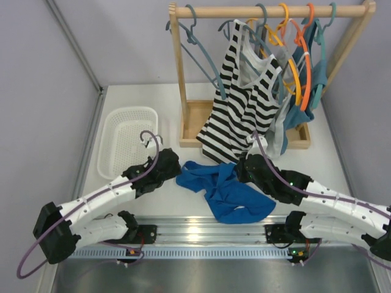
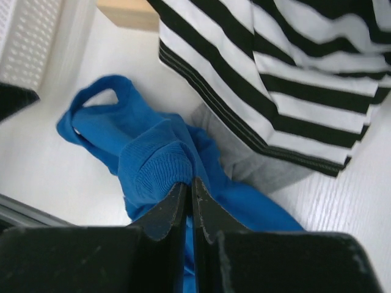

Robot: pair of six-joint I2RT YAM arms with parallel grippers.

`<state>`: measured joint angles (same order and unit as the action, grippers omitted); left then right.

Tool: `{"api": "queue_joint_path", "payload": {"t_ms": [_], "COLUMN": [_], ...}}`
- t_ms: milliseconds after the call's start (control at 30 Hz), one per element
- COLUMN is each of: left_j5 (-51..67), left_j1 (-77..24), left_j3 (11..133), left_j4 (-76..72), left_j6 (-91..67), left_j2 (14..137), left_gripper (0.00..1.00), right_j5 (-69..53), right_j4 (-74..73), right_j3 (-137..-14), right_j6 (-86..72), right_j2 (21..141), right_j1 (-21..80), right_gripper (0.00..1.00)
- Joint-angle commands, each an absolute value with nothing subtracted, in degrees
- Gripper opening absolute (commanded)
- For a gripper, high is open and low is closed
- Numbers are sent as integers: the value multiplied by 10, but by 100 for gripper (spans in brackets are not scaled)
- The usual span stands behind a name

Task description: Place the tank top on the hanger

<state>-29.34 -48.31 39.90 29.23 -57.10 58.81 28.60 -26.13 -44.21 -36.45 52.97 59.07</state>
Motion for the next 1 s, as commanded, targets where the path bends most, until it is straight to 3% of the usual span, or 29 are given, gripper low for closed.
{"api": "queue_joint_path", "payload": {"t_ms": [0,167,500,667,967], "left_j5": [-194,-41,103,120,63], "left_j1": [-434,-373,-354,-354,-355], "left_j3": [398,414,483,468,474], "left_j4": [179,104,111,99,160], "left_j6": [-509,-459,-384,-385,-363], "left_j2": [620,678,831,835,865], "left_gripper": [51,51,52,52,35], "right_j5": [264,236,228,225,225], "right_j4": [-301,-316,-310,-292,-277], "right_j3": [-382,-285,-256,-249,-270], "right_j6": [-424,-476,-491,-492,-477], "right_j2": [484,416,420,429,459], "right_j1": [584,584,584,584,584], "right_gripper": [4,4,4,5,5]}}
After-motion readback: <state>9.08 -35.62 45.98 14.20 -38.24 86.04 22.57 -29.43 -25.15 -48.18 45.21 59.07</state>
